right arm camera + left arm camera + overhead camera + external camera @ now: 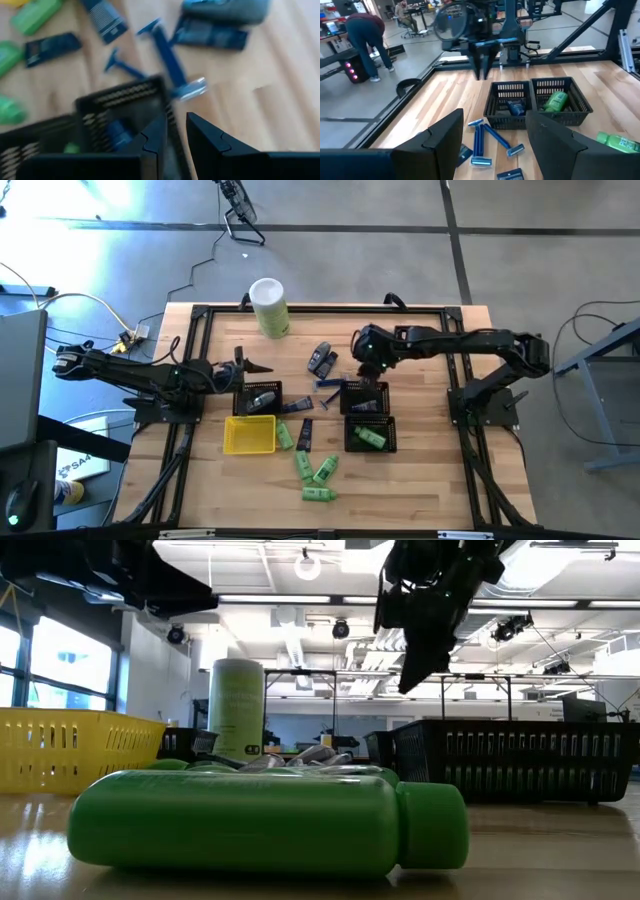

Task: Pick & Place Travel size toiletries
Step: Adjust the top right black bin

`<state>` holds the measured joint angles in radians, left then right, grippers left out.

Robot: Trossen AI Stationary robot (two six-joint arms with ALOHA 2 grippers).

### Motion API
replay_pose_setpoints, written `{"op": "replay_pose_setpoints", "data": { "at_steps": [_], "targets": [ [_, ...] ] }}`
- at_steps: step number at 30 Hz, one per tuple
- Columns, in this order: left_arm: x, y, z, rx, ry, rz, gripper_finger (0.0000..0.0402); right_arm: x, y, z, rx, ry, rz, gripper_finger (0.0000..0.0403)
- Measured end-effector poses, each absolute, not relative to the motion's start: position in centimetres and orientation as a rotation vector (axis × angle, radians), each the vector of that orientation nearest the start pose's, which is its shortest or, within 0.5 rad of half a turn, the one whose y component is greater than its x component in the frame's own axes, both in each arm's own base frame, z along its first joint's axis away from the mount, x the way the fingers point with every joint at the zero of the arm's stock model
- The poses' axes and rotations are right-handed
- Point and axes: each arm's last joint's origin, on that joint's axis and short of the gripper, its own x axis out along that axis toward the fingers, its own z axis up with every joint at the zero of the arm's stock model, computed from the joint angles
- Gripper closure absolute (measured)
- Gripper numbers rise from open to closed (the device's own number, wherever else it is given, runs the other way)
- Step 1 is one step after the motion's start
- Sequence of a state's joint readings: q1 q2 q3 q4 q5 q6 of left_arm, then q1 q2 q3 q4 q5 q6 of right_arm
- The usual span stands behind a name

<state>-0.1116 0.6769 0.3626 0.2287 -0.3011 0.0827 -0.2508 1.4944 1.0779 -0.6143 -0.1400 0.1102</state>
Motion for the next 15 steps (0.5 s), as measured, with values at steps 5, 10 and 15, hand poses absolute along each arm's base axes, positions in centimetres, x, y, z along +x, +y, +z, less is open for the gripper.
{"op": "replay_pose_setpoints", "data": {
  "at_steps": [5, 10, 15],
  "targets": [
    [16.0, -0.9, 24.0, 0.067, 0.112, 0.196, 0.0191, 28.5, -6.6, 23.8, 0.45, 1.053, -0.128, 0.0337],
    [16.0, -0.9, 23.9, 0.042, 0.116, 0.198, 0.0191, 28.4, -6.1, 23.6, 0.536, 1.085, -0.132, 0.0337],
    [16.0, -0.9, 23.6, 0.016, 0.149, 0.2, 0.0191, 28.4, -5.5, 23.6, 0.562, 1.095, -0.133, 0.0337]
  ]
}}
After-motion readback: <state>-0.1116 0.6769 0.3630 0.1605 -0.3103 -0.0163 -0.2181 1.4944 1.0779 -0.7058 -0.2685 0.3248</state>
